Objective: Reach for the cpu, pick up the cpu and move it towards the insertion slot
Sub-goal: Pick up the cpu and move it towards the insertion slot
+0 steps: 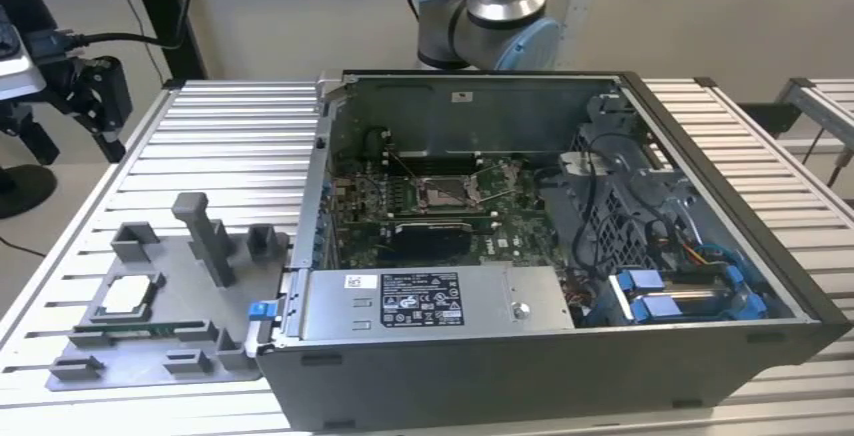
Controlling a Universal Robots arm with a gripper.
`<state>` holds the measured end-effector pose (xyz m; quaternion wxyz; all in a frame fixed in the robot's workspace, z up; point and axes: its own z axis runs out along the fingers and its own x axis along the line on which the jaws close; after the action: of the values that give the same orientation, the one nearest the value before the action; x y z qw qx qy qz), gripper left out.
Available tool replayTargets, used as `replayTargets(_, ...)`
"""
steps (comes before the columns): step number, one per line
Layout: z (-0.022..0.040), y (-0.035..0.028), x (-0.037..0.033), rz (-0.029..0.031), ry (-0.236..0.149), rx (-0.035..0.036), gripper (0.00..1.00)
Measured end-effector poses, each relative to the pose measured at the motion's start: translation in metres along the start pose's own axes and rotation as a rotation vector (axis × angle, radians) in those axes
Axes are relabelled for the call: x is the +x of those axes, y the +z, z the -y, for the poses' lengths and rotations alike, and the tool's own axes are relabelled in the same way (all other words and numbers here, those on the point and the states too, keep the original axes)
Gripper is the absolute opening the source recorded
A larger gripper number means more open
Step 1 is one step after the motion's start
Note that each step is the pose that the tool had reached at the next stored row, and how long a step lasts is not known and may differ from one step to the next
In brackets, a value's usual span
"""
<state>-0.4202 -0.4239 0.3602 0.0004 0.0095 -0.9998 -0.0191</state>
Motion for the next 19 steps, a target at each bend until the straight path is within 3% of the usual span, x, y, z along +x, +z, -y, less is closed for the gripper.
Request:
replayTargets(7,0.0,0.0006,0.0004,0.0002,0.0,0.0,1.0)
replayTargets(19,0.0068,0.014,0.0021,0.0,0.0,0.0001,1.0)
